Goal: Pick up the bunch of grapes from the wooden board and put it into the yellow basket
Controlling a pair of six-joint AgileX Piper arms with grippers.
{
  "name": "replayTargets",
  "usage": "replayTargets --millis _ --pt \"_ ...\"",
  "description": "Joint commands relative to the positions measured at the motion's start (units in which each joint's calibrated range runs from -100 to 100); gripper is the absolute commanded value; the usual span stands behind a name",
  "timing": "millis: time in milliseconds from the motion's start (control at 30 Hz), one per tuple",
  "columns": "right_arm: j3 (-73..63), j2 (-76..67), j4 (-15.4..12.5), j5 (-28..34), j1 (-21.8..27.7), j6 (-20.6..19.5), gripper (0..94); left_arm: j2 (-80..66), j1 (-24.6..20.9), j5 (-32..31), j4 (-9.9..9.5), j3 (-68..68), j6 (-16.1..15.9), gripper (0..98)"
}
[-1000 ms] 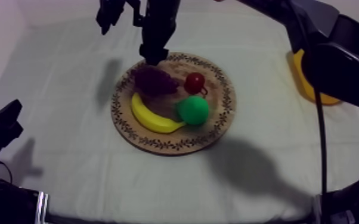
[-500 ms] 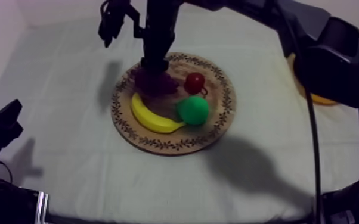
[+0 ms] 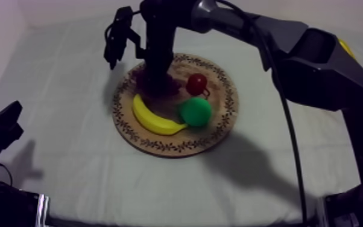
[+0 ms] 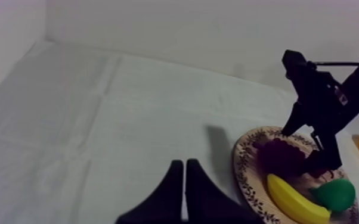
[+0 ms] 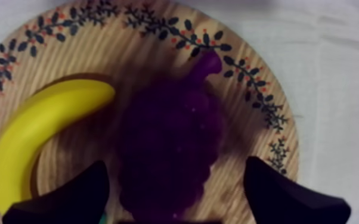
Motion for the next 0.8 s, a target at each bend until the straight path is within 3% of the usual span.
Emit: replayTargets --millis 0,100,400,767 --pt "-0.39 0.90 0.24 -0.45 0.09 0.07 62.9 0.00 -0.02 0.01 0.01 -0.02 -0.01 0.1" --pt "-0.92 2.16 0.20 -0.88 0.25 0.24 59.3 0.00 -0.02 0.01 0.01 -0.02 -0.01 0.1" --pt "-1.13 3.12 -0.30 -1.57 0.04 0.75 27.8 0.00 -0.02 0.01 0.01 -0.02 -0.01 0.1" --pt "2.69 -4.15 0.35 -1.74 0.70 0.90 25.0 0.00 -0.02 0.01 0.01 -0.02 -0.01 0.1"
